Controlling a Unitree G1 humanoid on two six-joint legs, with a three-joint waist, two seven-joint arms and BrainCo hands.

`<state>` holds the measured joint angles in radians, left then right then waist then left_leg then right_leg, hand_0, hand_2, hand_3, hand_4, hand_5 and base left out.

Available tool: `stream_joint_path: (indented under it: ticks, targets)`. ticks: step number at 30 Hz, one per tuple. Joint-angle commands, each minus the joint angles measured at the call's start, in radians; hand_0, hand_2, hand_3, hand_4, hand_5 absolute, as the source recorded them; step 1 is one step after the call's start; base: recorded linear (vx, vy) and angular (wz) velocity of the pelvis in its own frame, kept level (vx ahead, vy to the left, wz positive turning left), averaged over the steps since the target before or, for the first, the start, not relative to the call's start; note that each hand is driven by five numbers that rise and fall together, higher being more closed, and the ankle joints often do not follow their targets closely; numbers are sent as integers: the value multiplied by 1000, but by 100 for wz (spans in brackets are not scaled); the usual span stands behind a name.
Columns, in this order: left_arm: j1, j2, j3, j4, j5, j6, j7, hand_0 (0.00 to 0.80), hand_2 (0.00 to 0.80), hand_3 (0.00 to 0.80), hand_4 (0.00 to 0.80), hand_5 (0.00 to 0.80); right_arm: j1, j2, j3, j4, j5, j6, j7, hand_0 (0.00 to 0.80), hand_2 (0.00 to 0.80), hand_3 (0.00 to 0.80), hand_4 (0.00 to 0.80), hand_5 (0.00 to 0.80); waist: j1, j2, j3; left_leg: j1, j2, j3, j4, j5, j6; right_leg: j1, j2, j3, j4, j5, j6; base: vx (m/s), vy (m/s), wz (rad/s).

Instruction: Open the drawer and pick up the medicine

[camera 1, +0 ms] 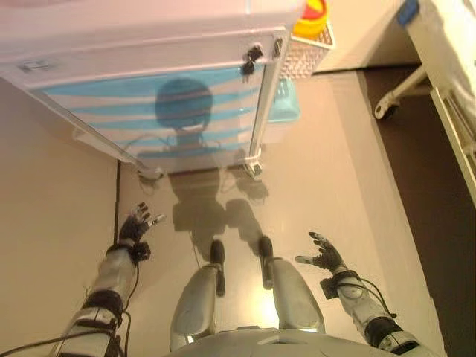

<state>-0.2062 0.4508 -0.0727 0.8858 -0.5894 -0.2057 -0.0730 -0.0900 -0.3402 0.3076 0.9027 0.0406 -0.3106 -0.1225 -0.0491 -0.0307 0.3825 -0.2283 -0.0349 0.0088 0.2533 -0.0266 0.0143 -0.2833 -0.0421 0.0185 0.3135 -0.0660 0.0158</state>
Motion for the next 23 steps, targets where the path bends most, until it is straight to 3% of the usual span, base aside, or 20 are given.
stream_joint_path:
  ticks: [1, 6, 13, 23]
  targets:
    - [153, -117, 79, 223, 83, 7, -12, 0, 0, 0, 0, 0, 84, 24, -72, 121, 58, -7, 151, 0, 0, 0, 0, 0, 32, 5, -151, 163, -36, -28, -116, -54, 13, 214, 8, -61, -180, 23, 7, 194, -267, 1]
    - [216, -165, 46, 367, 163, -9, -133, 0, 0, 0, 0, 0, 82, 63, -107, 227, 39, 7, 188, 0, 0, 0, 0, 0, 54, 5, -223, 242, -23, -30, -209, -29, -2, 294, 9, -94, -271, 51, 20, 11, -50, 28]
    - [203, -206, -15, 387, 215, -2, -170, 0, 0, 0, 0, 0, 67, 91, -108, 315, -26, 22, 181, 0, 0, 0, 0, 0, 70, 6, -269, 292, -13, -38, -289, -4, -15, 351, 12, -130, -340, 71, 32, -19, -1, 31]
    - [167, -212, -87, 375, 274, -56, -186, 0, 0, 0, 0, 0, 40, 101, -66, 306, -24, 14, 193, 0, 0, 0, 0, 0, 56, 2, -298, 324, -16, -23, -305, -12, -4, 371, 16, -115, -346, 68, 35, -2, 7, 0]
